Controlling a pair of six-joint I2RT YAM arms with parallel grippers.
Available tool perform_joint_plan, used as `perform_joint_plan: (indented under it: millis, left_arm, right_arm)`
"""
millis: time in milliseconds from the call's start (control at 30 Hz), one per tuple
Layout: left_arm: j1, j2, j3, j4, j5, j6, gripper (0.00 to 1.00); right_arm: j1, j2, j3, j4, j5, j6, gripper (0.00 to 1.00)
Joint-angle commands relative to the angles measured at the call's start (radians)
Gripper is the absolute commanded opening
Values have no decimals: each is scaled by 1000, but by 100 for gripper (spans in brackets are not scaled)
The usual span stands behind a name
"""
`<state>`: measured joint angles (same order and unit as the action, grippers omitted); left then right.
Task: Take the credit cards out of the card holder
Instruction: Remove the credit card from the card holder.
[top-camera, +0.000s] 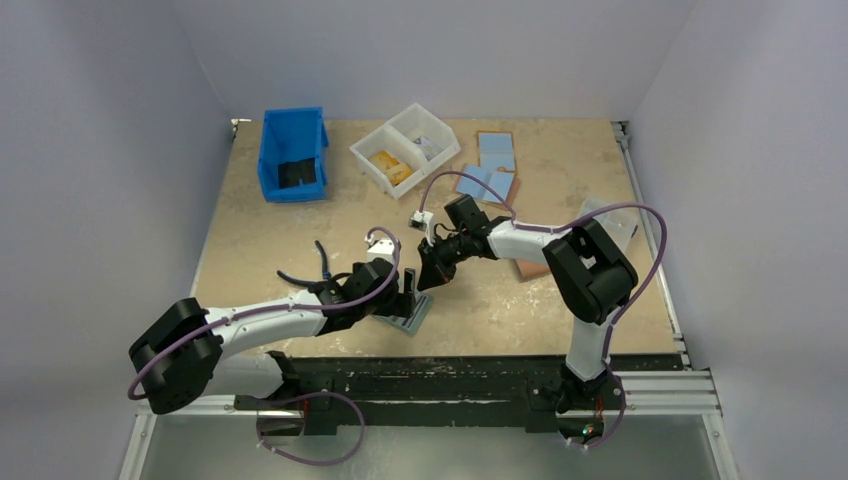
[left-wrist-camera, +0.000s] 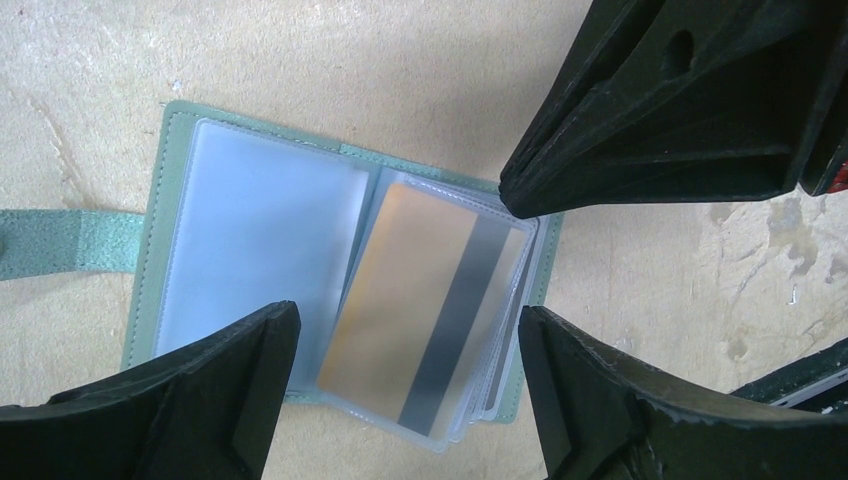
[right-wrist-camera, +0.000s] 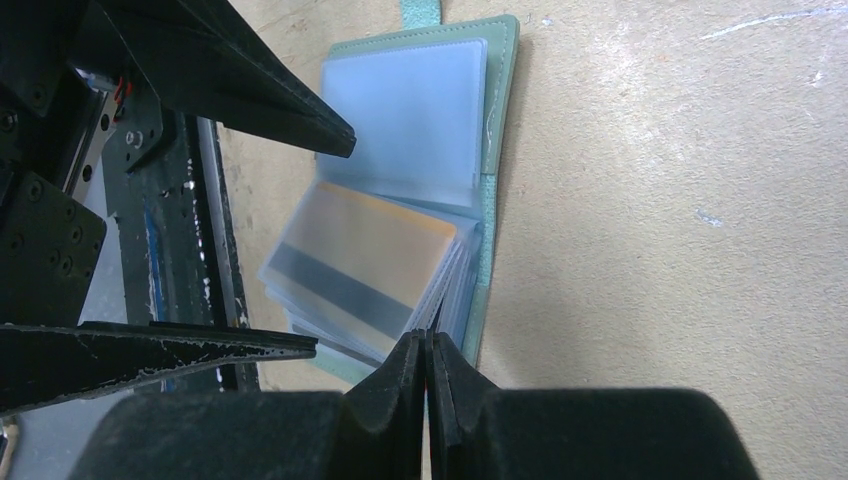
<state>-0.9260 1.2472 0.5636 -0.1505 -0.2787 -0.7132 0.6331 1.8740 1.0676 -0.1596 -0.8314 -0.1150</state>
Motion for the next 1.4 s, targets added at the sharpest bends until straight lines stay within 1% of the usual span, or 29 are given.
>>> perform_joint_plan:
  millis: [0, 367, 567, 667, 800, 1033, 1067, 1167, 1267, 1367]
  left_arm:
    - [-5, 5, -4, 11, -30, 12, 85]
    - [-5, 28, -5, 29, -14, 17, 85]
    - [-5, 28, -4, 18, -33, 15, 85]
    - [-5, 29, -2, 9, -42, 12, 84]
    - [-5, 29, -2, 1, -52, 10, 81]
    - [-5, 29, 1, -9, -59, 12, 80]
    - [-5, 29, 3, -12, -63, 12, 79]
    - [-5, 24, 7, -27, -82, 9, 69]
    - [-5, 13, 14, -43, -100, 9, 62]
    - [-5, -2, 19, -53, -115, 12, 59]
  right_arm:
    - [5, -1, 38, 19, -22, 6, 11]
    - [5, -1, 40, 19, -38, 9, 11]
    - [5, -3, 40, 20, -52, 11, 10]
    - [4, -2, 40, 20, -55, 11, 10]
    - [4, -3, 40, 20, -58, 11, 10]
    - [5, -3, 40, 21, -61, 11, 10]
    - [4, -3, 40, 21, -62, 11, 10]
    - [3, -6, 42, 21, -69, 12, 11]
    - [4, -8, 42, 23, -76, 12, 11]
    - [3, -10, 43, 23, -77, 14, 11]
